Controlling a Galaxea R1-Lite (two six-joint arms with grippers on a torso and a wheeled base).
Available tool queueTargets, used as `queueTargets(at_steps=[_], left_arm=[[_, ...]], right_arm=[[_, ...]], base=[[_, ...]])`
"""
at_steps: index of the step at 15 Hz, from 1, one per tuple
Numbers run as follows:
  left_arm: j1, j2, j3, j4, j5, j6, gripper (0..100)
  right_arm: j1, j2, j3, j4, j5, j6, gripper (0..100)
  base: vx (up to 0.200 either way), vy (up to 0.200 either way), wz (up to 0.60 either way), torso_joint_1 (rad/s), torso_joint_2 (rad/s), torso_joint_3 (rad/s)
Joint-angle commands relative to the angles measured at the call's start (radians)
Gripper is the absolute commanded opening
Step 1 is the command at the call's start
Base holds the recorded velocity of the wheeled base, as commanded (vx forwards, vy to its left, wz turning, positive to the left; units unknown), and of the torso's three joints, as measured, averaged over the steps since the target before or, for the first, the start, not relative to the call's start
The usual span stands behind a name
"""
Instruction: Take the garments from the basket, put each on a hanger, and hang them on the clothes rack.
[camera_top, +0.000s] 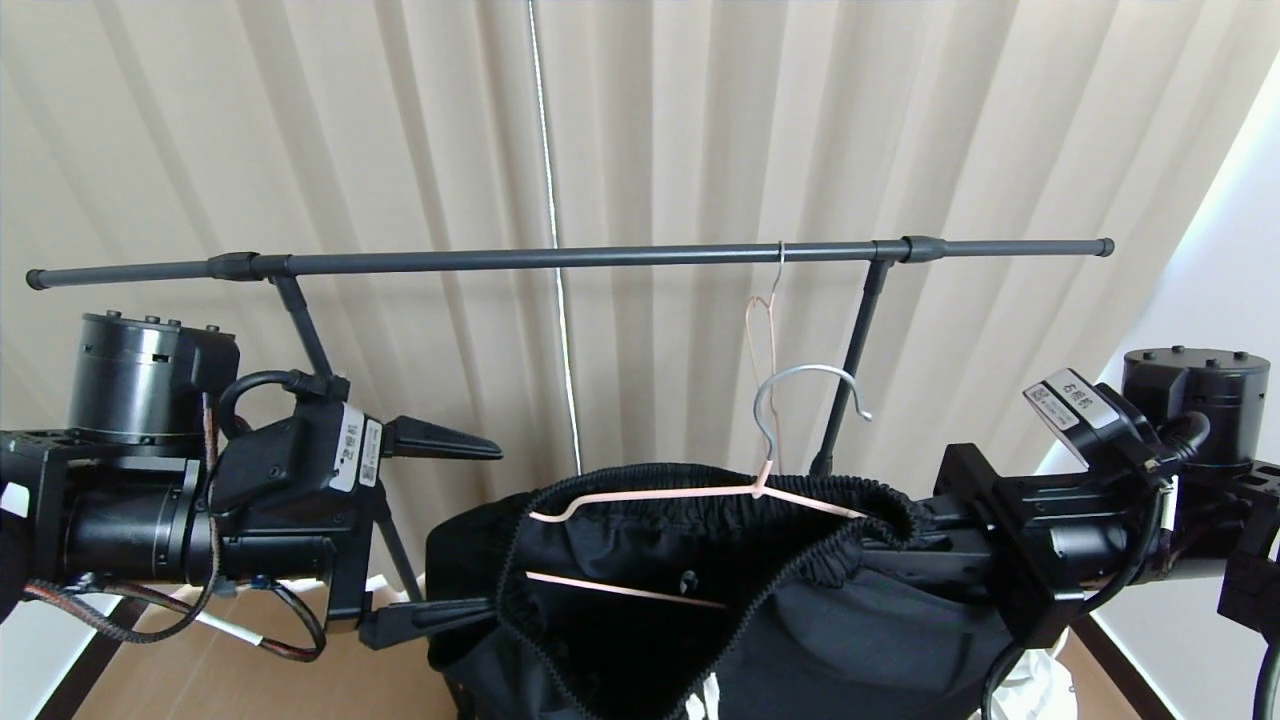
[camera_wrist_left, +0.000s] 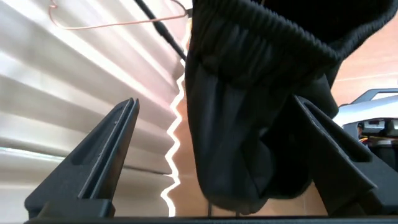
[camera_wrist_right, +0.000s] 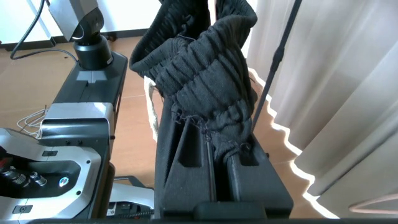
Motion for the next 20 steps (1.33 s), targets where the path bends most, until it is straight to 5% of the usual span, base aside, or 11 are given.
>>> queueTargets(at_steps=[1, 4, 20], left_arm=[[-0.047, 0.038, -0.048, 0.0, 0.015, -0.055, 100], [-0.102, 0.059, -0.096, -0.005, 0.064, -0.152, 100], [-0.217, 0.145, -0.11, -0.003, 0.066, -0.152, 100]], right_arm=[[0.0, 0.002, 0.003, 0.0, 0.0, -0.001, 0], [0.0, 0.0, 0.009, 0.0, 0.0, -0.001, 0], [0.011, -0.012, -0.032, 0.0, -0.001, -0.001, 0]], base=[[0.0, 0.0, 0.0, 0.0, 0.0, 0.0], [0.0, 0.0, 0.0, 0.0, 0.0, 0.0], [0.0, 0.0, 0.0, 0.0, 0.0, 0.0]])
